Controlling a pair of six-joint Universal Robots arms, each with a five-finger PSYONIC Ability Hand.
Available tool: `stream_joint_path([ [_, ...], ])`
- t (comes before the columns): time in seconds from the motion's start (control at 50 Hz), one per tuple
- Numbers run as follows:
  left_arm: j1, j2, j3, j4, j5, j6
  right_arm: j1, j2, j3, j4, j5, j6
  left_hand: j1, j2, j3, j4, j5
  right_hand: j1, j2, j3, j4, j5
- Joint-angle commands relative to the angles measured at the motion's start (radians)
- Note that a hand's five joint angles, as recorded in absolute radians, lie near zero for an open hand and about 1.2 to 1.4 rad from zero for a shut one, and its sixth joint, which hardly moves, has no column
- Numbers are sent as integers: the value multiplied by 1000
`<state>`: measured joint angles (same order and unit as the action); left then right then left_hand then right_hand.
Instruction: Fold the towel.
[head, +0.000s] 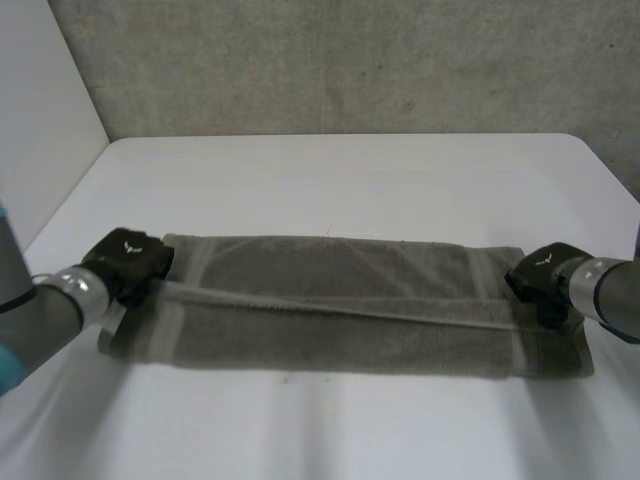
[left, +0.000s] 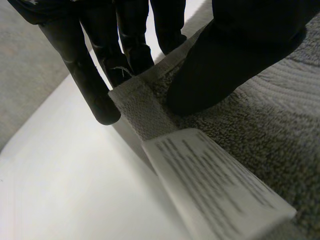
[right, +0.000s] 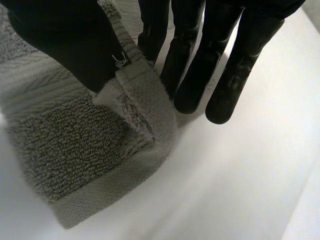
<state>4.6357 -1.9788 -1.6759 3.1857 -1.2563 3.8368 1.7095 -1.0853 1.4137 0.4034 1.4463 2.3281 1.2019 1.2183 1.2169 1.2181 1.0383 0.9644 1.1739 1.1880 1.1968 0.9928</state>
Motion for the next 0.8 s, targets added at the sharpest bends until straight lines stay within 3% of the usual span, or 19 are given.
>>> stream_joint_path([
  [0.02, -64, -184, 247, 80, -46, -45, 5, 77, -104, -90, 28, 80, 194, 178, 179, 178, 183, 432, 222, 208, 199, 229],
  [0.32, -135, -388, 493, 154, -110, -51, 33, 211, -257, -186, 36, 120, 194, 178, 179, 178, 183, 432, 222, 208, 199, 229],
  [0.34, -135, -388, 493, 154, -110, -51, 33, 222, -271, -208, 45, 122, 194, 178, 179, 178, 183, 279, 69, 55, 46, 76],
  [0.36, -135, -399, 511, 154, -112, -51, 33, 222, -271, -209, 45, 122, 194, 178, 179, 178, 183, 277, 68, 54, 45, 74],
  [0.4, -135, -406, 525, 154, -115, -51, 36, 232, -298, -260, 77, 125, 194, 178, 179, 178, 183, -53, -263, -277, -285, -256],
  [0.42, -135, -413, 536, 154, -120, -49, 36, 232, -298, -261, 77, 125, 194, 178, 179, 178, 183, -54, -264, -278, -287, -257],
  [0.44, -135, -413, 536, 154, -120, -49, 41, 237, -317, -290, 103, 125, 194, 178, 179, 178, 183, -299, -508, -522, -531, -502],
  [0.46, -135, -411, 544, 154, -130, -48, 44, 237, -335, -316, 132, 125, -15, -31, -30, -31, -25, -656, -865, -879, -888, -859],
  [0.48, -135, -408, 550, 151, -144, -48, 44, 237, -335, -316, 132, 125, -421, -437, -436, -437, -432, -659, -869, -883, -892, -862],
  [0.5, -135, -408, 550, 151, -144, -48, 47, 234, -352, -339, 164, 125, -425, -441, -440, -441, -436, -790, -999, -1013, -1022, -993],
  [0.52, -135, -402, 556, 154, -158, -48, 47, 234, -352, -339, 164, 125, -721, -738, -736, -737, -732, -790, -999, -1013, -1022, -993],
  [0.6, -138, -380, 567, 154, -181, -52, 48, 188, -374, -383, 210, 149, -859, -876, -874, -875, -870, -790, -999, -1013, -1022, -993],
  [0.7, -138, -302, 559, 151, -189, -66, 38, 82, -340, -403, 198, 247, -877, -893, -892, -893, -888, -790, -999, -1013, -1022, -993],
  [0.8, -138, -163, 483, 140, -190, -156, 35, -27, -269, -396, 171, 310, -886, -902, -901, -902, -897, -790, -999, -1013, -1022, -993],
])
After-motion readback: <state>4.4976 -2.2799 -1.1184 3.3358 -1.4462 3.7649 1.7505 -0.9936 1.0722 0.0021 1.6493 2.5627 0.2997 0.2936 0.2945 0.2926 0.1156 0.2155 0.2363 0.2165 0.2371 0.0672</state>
